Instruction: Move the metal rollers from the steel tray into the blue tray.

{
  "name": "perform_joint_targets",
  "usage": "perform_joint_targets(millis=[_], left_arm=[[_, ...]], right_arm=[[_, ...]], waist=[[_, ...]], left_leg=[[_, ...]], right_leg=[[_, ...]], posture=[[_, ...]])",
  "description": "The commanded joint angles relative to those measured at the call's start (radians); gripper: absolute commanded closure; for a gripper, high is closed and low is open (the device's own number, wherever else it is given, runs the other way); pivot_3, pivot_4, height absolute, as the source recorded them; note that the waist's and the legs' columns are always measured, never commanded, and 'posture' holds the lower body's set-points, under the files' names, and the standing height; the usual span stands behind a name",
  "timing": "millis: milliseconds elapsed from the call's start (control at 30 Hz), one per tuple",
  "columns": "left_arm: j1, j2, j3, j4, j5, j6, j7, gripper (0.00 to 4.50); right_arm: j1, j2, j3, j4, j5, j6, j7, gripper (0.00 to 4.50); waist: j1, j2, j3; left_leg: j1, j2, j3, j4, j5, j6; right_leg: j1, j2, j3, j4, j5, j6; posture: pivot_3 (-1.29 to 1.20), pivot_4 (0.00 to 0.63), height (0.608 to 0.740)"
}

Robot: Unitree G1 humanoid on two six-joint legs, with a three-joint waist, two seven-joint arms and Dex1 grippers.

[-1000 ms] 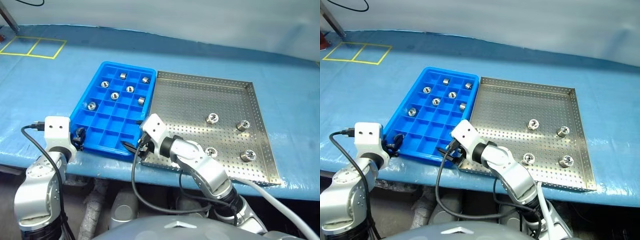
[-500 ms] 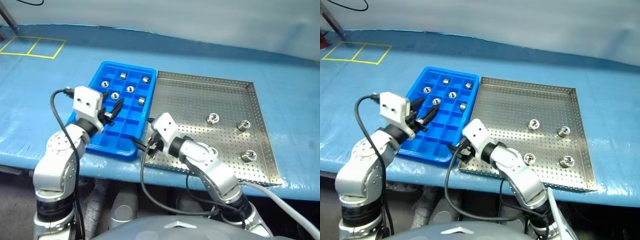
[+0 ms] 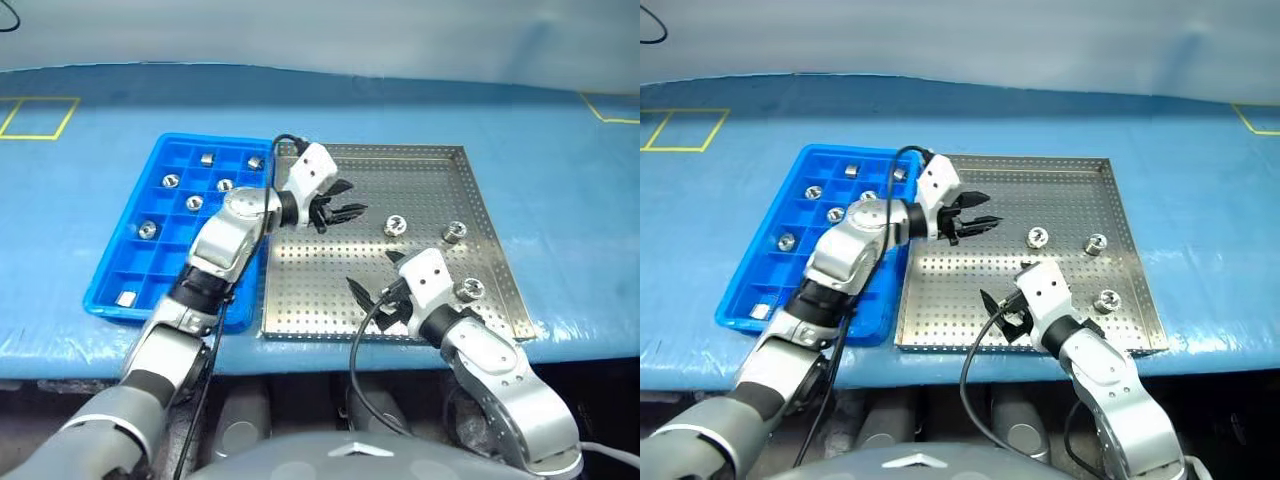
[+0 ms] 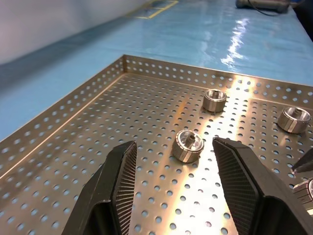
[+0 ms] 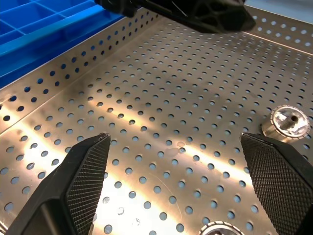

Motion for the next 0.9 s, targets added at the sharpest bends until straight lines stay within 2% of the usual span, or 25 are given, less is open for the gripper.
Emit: perform_joint_targets(millis=[33, 300, 600, 700, 800, 833, 900], left_arm=[[-0.085, -0.046, -0.032, 0.156, 0.063, -0.101, -0.031, 1.8], [-0.188, -0.161, -0.07, 0.461, 0.185, -0.274, -0.014, 1.8], [-0.243, -0.224, -0.059, 0.638, 0.275, -0.384, 0.036, 1.8], [-0.248, -0.232, -0.039, 0.652, 0.276, -0.398, 0.047, 1.21], [-0.251, -0.233, -0.032, 0.657, 0.278, -0.402, 0.046, 0.21], [-0.251, -0.232, -0.033, 0.662, 0.284, -0.406, 0.05, 0.06], [-0.251, -0.233, -0.035, 0.674, 0.298, -0.415, 0.065, 0.06]], right_arm=[[0.012, 0.025, 0.007, -0.056, -0.005, 0.0, -0.04, 0.0], [0.013, 0.047, 0.025, -0.052, -0.013, -0.006, -0.076, 0.0], [-0.003, 0.055, 0.037, -0.045, -0.015, -0.009, -0.089, 0.0], [-0.001, 0.055, 0.036, -0.045, -0.016, -0.009, -0.092, 0.0], [-0.001, 0.055, 0.033, -0.045, -0.014, -0.009, -0.093, 0.0], [-0.002, 0.055, 0.033, -0.044, -0.014, -0.009, -0.092, 0.0], [-0.006, 0.056, 0.033, -0.042, -0.012, -0.011, -0.091, 0.0]], waist=[[-0.013, 0.0, 0.0], [-0.046, 0.0, 0.0], [-0.055, 0.0, 0.0], [-0.059, 0.0, 0.0], [-0.06, 0.0, 0.0], [-0.061, 0.0, 0.0], [-0.062, 0.0, 0.0]], left_leg=[[0.0, 0.0, 0.0, 0.0, 0.0, 0.0], [0.0, 0.0, 0.0, 0.0, 0.0, 0.0], [0.0, 0.0, 0.0, 0.0, 0.0, 0.0], [-0.001, 0.0, 0.0, 0.0, 0.0, 0.0], [-0.001, 0.0, 0.0, 0.0, 0.0, 0.0], [-0.001, 0.0, 0.0, 0.0, 0.0, 0.0], [0.0, 0.0, 0.0, 0.0, 0.0, 0.0]], right_leg=[[0.0, 0.0, 0.0, 0.0, 0.0, 0.0], [0.0, 0.0, 0.001, 0.0, 0.0, 0.001], [0.0, 0.0, 0.001, 0.0, 0.0, 0.001], [0.0, 0.0, 0.001, 0.0, 0.0, 0.001], [0.0, 0.0, 0.001, 0.0, 0.0, 0.002], [0.0, 0.0, 0.001, 0.0, 0.0, 0.002], [0.0, 0.0, 0.001, 0.0, 0.0, 0.002]], posture=[[-0.19, 0.15, 0.74], [-0.21, 0.15, 0.74], [-0.22, 0.15, 0.74], [-0.22, 0.15, 0.74], [-0.22, 0.15, 0.74], [-0.22, 0.15, 0.74], [-0.22, 0.15, 0.74]])
